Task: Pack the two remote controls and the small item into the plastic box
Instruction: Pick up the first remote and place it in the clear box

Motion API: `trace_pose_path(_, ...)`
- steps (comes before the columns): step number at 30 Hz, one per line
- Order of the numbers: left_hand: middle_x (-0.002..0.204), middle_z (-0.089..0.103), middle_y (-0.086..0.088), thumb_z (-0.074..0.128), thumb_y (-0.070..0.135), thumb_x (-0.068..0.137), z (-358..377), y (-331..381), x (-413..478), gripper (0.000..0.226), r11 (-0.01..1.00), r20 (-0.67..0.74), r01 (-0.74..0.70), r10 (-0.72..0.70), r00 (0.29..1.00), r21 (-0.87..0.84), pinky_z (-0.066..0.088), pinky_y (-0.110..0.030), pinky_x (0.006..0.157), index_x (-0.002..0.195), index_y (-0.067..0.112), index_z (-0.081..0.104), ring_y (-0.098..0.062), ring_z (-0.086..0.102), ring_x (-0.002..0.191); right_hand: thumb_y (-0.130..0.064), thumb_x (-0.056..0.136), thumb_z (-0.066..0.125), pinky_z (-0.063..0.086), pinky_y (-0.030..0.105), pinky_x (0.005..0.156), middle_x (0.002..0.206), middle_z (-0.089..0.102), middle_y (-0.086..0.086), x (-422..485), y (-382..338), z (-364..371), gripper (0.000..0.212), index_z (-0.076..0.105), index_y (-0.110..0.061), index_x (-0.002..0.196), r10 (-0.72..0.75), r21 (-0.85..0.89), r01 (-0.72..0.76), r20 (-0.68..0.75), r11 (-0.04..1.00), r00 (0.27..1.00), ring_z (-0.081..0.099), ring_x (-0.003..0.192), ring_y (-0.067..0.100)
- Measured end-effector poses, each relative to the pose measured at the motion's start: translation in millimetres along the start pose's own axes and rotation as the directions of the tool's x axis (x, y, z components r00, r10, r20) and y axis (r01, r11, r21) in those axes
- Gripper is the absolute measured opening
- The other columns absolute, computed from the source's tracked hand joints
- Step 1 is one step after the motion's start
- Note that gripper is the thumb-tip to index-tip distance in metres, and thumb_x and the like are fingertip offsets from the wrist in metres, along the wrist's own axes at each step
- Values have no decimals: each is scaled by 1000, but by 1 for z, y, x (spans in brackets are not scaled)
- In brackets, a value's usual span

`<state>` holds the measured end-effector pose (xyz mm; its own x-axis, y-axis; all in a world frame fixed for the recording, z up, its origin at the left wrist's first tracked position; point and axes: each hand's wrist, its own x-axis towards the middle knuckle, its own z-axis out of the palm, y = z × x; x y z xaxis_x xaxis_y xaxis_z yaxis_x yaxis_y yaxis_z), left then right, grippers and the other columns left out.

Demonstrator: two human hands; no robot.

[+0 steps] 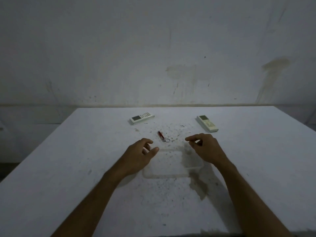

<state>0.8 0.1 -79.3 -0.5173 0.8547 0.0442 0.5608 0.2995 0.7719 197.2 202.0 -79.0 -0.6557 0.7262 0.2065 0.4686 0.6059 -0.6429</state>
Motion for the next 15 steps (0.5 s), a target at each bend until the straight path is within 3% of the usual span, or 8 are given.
trace_pose_path(3,105,69,7,65,49,94,-9,-1,10,30,996,14,-21,20,1000,85,54,-19,71,115,27,64,-5,67,88,-24,96,67,54,19,77,110,76,-7,7,2,2,20,78,-31,111,8,13,-8,22,1000,1000,70,86,3)
trace_pose_path(5,100,72,10,66,57,90,-18,-3,24,32,985,-7,-32,34,999,167,57,-27,76,102,28,68,-5,68,86,-30,95,67,47,12,70,104,75,-11,12,2,2,18,78,-30,109,17,53,-18,20,998,1000,66,83,-3)
trace_pose_path(8,101,75,8,64,63,88,-28,-7,62,37,975,-125,-34,63,990,221,58,-32,80,93,28,71,-11,69,89,-36,96,66,43,13,68,97,74,-13,24,-1,-3,21,78,-24,108,45,147,-43,-10,988,999,62,82,-6)
trace_pose_path(11,122,70,-8,71,46,89,-33,-19,115,32,959,-293,-31,117,949,283,58,-38,86,109,20,72,-29,65,111,-41,98,61,47,21,70,94,74,-13,36,-2,1,24,77,-25,107,52,208,-46,-23,977,998,65,84,3)
trace_pose_path(13,137,61,-12,72,41,89,-33,-31,144,48,936,-350,37,95,932,351,51,-45,101,131,18,64,-35,55,126,-50,102,49,49,23,69,95,74,-11,35,4,7,34,75,-29,109,58,264,-56,0,963,998,68,88,12)
trace_pose_path(15,151,50,-10,69,43,92,-30,-46,165,61,925,-363,106,36,931,365,38,-48,113,146,20,52,-35,43,138,-60,103,33,48,21,70,99,73,-9,31,10,13,51,73,-30,115,60,312,-70,42,947,997,66,88,10)
